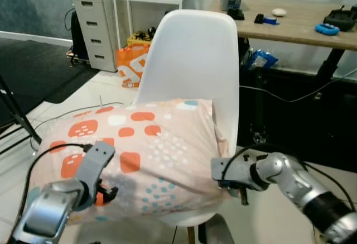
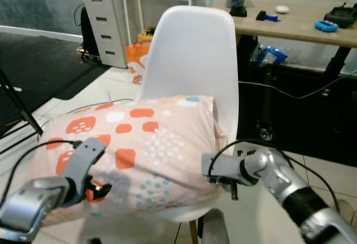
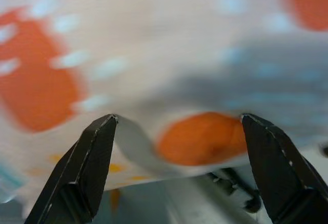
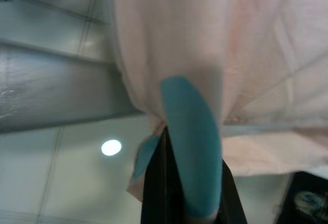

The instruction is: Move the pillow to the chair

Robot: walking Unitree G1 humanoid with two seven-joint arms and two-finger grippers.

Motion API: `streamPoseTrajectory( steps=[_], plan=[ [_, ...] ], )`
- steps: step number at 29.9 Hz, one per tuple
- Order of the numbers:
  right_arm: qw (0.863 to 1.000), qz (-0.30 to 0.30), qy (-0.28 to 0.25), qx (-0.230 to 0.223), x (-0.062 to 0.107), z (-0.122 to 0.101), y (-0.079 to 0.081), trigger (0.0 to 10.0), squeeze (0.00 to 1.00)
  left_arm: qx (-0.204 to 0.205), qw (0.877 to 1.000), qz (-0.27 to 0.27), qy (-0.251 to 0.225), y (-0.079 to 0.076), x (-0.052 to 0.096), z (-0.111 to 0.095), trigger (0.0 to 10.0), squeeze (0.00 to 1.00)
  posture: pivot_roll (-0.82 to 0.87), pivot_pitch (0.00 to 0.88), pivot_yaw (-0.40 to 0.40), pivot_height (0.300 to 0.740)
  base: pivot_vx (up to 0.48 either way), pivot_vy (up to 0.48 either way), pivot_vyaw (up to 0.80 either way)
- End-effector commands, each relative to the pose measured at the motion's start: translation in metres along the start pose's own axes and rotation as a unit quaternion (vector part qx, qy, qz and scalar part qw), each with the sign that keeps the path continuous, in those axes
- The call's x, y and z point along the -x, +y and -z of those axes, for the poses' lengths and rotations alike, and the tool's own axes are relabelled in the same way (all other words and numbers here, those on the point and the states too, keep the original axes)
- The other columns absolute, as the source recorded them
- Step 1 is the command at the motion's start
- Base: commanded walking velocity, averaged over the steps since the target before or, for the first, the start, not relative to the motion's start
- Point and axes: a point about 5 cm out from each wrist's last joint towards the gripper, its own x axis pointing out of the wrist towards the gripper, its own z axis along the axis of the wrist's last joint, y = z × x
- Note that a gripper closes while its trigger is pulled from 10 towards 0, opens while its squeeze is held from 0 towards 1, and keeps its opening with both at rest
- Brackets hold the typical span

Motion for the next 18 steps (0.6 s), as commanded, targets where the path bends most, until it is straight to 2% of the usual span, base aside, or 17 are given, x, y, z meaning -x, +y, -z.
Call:
streamPoseTrajectory(
  steps=[1, 4, 8, 14, 17, 18],
  plan=[
    [0.999, -0.039, -0.035, -0.010, 0.008, -0.012, 0.007, 0.0, 0.00, 0.003, 1.000, -0.014, 0.005, 0.008, 0.005, 0.003, 10.0, 0.00, -0.17, 0.061, -0.043, 0.326, 0.000, 0.000, 0.00],
    [0.997, -0.049, -0.051, -0.010, 0.011, -0.019, 0.009, 0.0, 0.00, 0.005, 1.000, -0.019, 0.003, 0.010, 0.006, 0.003, 10.0, 0.00, -0.17, 0.061, -0.044, 0.326, 0.000, 0.000, 0.00],
    [0.996, -0.052, -0.073, -0.013, 0.013, -0.031, 0.007, 0.0, 0.00, 0.011, 1.000, -0.010, -0.007, 0.002, 0.002, -0.002, 10.0, 0.00, -0.17, 0.059, -0.050, 0.326, 0.000, 0.000, 0.00],
    [0.996, -0.063, -0.062, -0.022, 0.018, -0.031, 0.011, 0.0, 0.00, 0.011, 1.000, -0.003, -0.004, -0.001, 0.003, -0.001, 10.0, 0.00, -0.18, 0.058, -0.056, 0.326, 0.000, 0.000, 0.00],
    [0.996, -0.065, -0.044, -0.031, 0.021, -0.028, 0.014, 0.0, 0.00, 0.022, 1.000, -0.001, 0.011, -0.002, 0.003, 0.003, 10.0, 0.00, -0.17, 0.053, -0.057, 0.326, 0.000, 0.000, 0.00],
    [0.996, -0.068, -0.041, -0.036, 0.021, -0.028, 0.016, 0.0, 0.00, 0.037, 0.999, -0.011, 0.038, 0.000, 0.002, 0.011, 10.0, 0.00, -0.17, 0.045, -0.056, 0.326, 0.000, 0.000, 0.00]
  ],
)
